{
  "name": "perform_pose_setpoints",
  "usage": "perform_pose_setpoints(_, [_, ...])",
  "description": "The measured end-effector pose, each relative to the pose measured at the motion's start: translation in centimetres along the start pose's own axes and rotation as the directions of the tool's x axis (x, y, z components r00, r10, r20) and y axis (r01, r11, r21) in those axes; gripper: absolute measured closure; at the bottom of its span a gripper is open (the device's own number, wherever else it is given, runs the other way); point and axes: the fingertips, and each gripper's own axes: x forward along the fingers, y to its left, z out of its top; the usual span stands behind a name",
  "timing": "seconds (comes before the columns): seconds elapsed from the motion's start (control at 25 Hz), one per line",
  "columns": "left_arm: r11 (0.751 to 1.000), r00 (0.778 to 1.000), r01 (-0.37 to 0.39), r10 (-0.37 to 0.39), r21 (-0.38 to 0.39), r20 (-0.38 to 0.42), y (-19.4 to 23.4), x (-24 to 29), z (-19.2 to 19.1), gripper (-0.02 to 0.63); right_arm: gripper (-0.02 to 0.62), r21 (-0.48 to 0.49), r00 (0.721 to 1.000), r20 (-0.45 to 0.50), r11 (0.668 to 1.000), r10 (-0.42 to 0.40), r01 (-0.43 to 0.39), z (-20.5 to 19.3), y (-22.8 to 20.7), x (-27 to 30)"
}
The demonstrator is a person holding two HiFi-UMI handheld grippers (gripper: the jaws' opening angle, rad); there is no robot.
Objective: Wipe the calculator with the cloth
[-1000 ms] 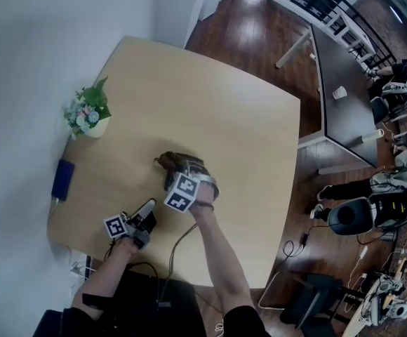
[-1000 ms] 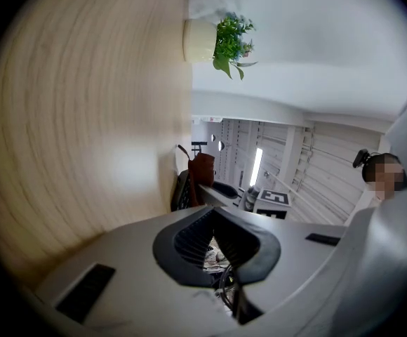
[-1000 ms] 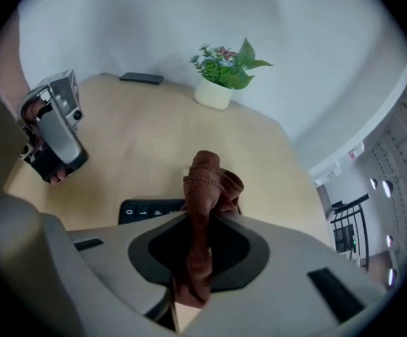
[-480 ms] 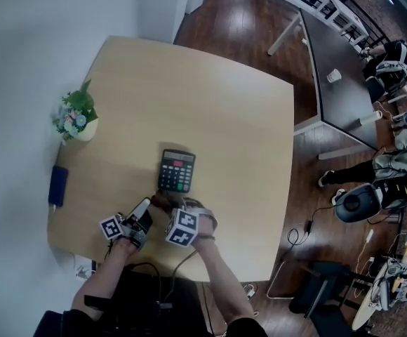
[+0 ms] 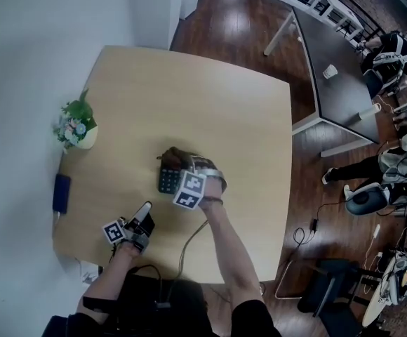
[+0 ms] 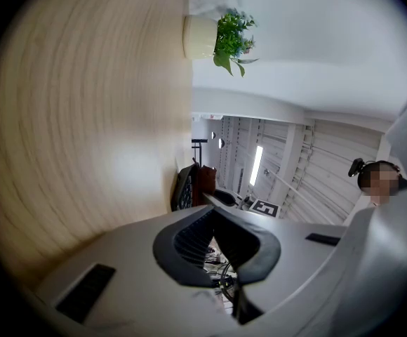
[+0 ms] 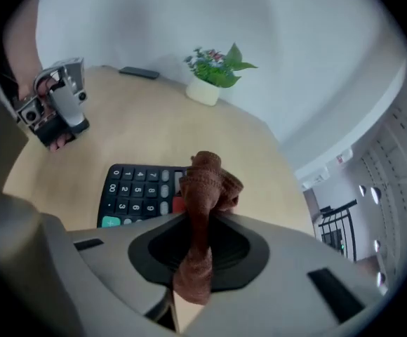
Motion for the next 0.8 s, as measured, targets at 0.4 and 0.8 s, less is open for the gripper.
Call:
perform_pose_setpoints(0.4, [1.0,1.0,-0.001,0.001,-0.003,-0.002,0.0,-0.1,0.2,0.601,0.528,-0.134,0.996,-0.03,0.987,0.085,-0.088,-0.1,10.1,-2.8])
perform_pose_setpoints(0.8, [1.0,1.0,0.002,-0.002,0.004,-0.004,-0.1,-0.1,0.2,0.601,0.528,-0.003,0.997,0.046,0.998,0.068,-0.068,0.2,5.7,-4.2])
